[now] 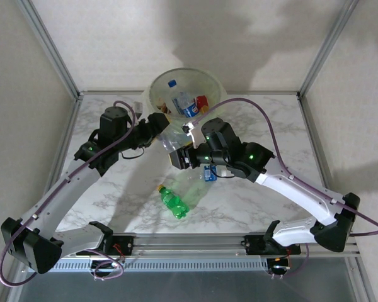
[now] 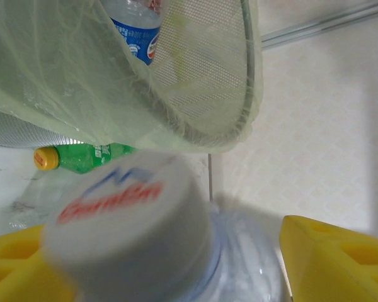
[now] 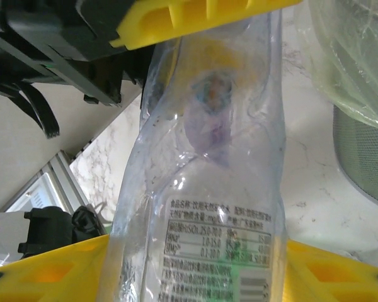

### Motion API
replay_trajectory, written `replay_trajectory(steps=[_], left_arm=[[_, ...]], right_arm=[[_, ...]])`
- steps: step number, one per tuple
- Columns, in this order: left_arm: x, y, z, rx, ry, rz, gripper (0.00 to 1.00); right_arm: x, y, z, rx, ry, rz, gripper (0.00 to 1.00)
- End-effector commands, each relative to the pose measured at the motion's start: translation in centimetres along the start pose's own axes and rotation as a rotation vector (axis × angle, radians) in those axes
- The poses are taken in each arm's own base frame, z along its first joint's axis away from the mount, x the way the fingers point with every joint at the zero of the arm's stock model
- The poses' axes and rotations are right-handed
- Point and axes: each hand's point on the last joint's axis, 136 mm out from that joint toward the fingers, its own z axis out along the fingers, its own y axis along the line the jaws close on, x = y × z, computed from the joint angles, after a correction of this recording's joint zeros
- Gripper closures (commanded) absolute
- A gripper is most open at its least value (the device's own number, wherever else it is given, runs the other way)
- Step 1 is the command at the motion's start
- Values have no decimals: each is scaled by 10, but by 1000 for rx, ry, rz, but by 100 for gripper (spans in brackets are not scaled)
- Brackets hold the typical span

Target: Put the plastic bottles in the bin

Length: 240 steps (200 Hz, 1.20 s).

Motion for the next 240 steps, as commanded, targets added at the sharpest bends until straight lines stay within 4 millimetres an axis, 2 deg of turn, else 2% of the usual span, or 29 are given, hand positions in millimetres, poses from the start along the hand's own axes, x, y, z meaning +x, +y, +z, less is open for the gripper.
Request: replay_trajectory(steps=[1, 25, 54, 63, 79, 97, 109, 136, 179, 206, 240], left_arm=[[-5, 1, -4, -2, -13, -12, 34], [-7, 3, -5, -3, -23, -26, 43], [-8, 6, -6, 1, -29, -41, 46], [-10, 6, -7, 2, -36, -44, 47], [-14, 5, -10, 6, -53, -45, 47], [-25, 1, -14, 19, -80, -49, 48], [-34, -6, -16, 40, -103, -44, 48], [-58, -24, -14, 81, -154, -21, 48], [-112, -55, -12, 70, -280, 63, 48], [-138, -72, 4, 56, -279, 133, 45], [-157, -64, 35, -9, -245, 171, 46]], right_arm=[[-8, 12, -8, -35, -46, -38, 41], [-4, 10, -6, -23, -34, -36, 40], [-4, 9, -7, -8, -43, -31, 38], [-6, 7, -9, 5, -55, -30, 32], [-11, -1, -14, 54, -81, -24, 15], [-21, -15, -33, 148, -154, -13, 6], [-33, -30, -53, 244, -231, 9, 2], [-50, -56, -93, 412, -366, 70, 1], [-50, -95, -155, 596, -538, 219, 1], [-41, -110, -170, 629, -564, 271, 1], [-29, -124, -168, 654, -551, 320, 1]])
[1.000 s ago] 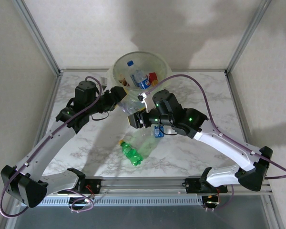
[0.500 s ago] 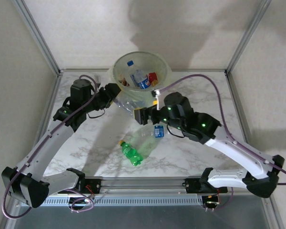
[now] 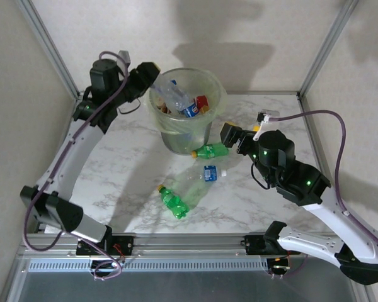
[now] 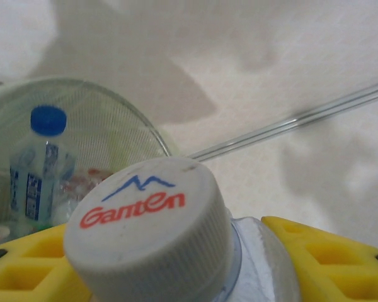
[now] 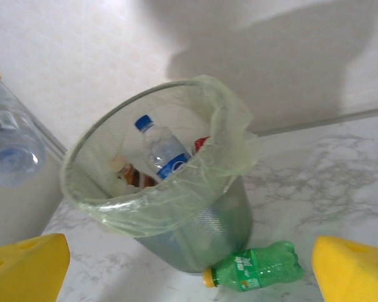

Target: Put the plastic bottles in the bin

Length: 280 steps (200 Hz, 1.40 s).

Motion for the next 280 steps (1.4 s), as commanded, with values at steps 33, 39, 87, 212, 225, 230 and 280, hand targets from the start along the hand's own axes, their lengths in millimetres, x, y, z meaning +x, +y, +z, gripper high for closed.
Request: replay_trajectory(steps=[33, 39, 87, 212, 225, 230, 280], left_arm=[[-7, 31, 40, -125, 41, 69, 47], [-9, 33, 42, -136, 38, 78, 48], [-16, 52, 48, -275, 52, 178, 47], [1, 59, 65, -381, 64, 245, 15], [-5, 51, 60, -372, 39, 248, 16], [-8, 49, 57, -375, 27, 250, 16], [-46, -4, -10, -320, -170, 276, 18]], right_arm=[[12, -20, 6, 67, 20, 50, 1], [12, -20, 7, 66, 22, 50, 1], [14, -22, 9, 71, 38, 53, 1], [10, -18, 13, 63, 42, 56, 1], [10, -17, 13, 60, 42, 57, 1], [10, -17, 13, 60, 42, 57, 1], [14, -20, 13, 66, 49, 53, 1]])
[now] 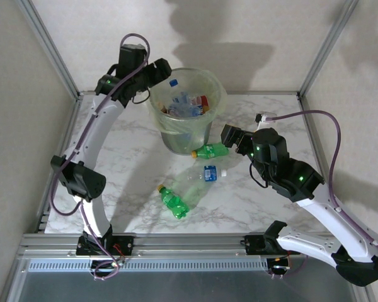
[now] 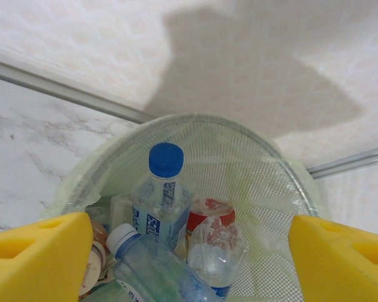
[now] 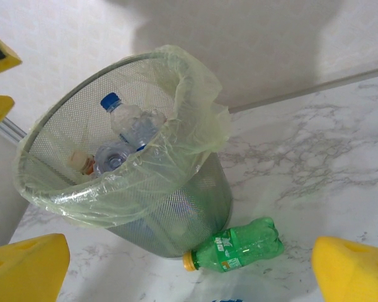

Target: Put the plastic bottles in the bin

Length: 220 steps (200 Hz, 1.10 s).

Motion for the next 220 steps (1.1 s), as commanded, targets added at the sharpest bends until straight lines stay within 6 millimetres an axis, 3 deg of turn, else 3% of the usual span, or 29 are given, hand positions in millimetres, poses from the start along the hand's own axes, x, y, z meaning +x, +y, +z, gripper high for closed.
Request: replay_trajectory(steps=[1, 21, 38, 56, 84, 101, 117, 154, 184, 220], left_arm=[[-44, -17, -78, 45, -185, 8, 18], [-49, -13, -119, 78, -258, -11, 14], [-38, 2, -140, 85, -267, -38, 12], [-16, 28, -147, 50, -231, -77, 13], [26, 61, -155, 49, -190, -181, 15], [50, 73, -154, 81, -159, -239, 15], [71, 90, -145, 45, -112, -266, 15], [110, 115, -119, -24, 9, -297, 19], [132, 131, -114, -56, 51, -310, 19], [163, 151, -103, -92, 120, -342, 21]], right_arm=[[-6, -1, -5, -7, -12, 25, 1], [-1, 3, -3, -31, 4, 12, 1], [7, 27, -2, -156, 50, -30, 1], [25, 59, -3, -329, 132, -74, 1], [63, 71, 7, -370, 251, -127, 2], [96, 82, 10, -395, 340, -171, 1], [139, 88, 10, -399, 444, -229, 2], [225, 85, 16, -352, 646, -313, 3], [272, 76, 23, -280, 774, -393, 4], [304, 86, 24, -333, 858, -441, 4]])
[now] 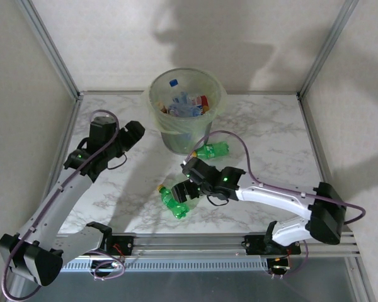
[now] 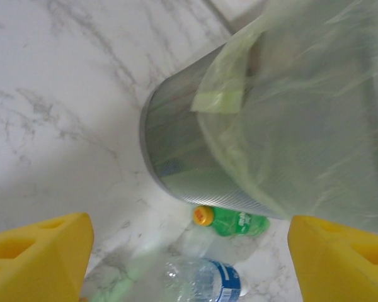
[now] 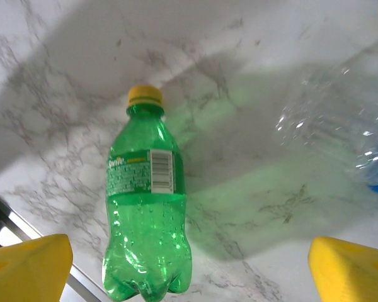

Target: Put the plastic bottles in the bin

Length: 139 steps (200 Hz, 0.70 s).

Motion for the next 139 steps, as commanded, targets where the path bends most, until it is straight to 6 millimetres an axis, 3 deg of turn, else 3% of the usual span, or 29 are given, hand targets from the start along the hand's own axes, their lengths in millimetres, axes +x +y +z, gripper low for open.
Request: replay_trajectory(steps=[1, 31, 139], left_arm=[[10, 10, 3, 0, 28, -37, 20], [17, 34, 10, -85, 38, -46, 22], [37, 48, 26, -92, 106, -96, 24]], right_arm=[[10, 16, 10, -55, 47, -37, 4], [24, 19, 29, -54, 112, -67, 4], [59, 35, 81, -57, 272, -129, 10]])
